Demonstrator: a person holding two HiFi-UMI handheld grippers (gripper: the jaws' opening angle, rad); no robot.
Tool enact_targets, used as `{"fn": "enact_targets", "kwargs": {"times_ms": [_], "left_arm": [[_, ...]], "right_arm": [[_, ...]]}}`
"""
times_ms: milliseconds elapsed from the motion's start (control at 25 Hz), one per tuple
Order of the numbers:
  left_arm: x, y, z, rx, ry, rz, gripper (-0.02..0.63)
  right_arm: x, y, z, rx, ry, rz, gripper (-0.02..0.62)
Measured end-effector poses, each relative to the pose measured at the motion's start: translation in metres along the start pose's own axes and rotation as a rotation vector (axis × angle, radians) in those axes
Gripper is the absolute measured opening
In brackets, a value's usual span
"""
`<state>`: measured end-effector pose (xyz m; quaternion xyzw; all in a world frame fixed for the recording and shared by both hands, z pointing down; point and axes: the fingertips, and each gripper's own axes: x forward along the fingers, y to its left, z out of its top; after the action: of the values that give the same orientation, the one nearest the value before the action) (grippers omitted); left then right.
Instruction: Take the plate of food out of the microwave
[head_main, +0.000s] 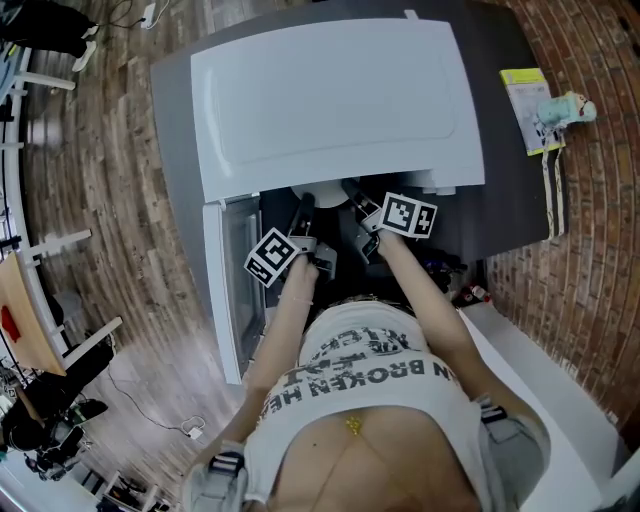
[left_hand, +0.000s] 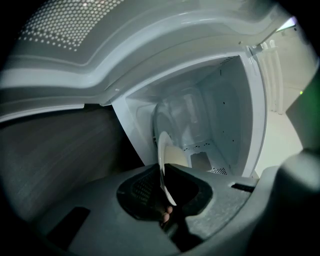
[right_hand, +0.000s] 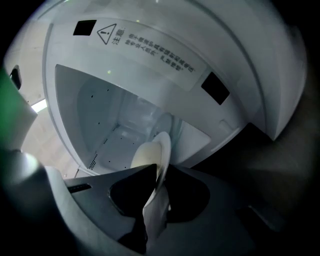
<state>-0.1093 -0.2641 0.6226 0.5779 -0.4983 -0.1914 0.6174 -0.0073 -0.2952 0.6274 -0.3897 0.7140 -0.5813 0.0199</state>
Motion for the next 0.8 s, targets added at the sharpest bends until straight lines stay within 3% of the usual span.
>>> {"fn": "enact_targets", "kwargs": {"times_ms": [800], "left_arm": [[-0.022,-0.034,-0.016,0.056,-0.041,-0.058,0.035]], "right_arm": [[-0.036,0.022,0.005,-0.054,-0.024,0.012,0.057]]}}
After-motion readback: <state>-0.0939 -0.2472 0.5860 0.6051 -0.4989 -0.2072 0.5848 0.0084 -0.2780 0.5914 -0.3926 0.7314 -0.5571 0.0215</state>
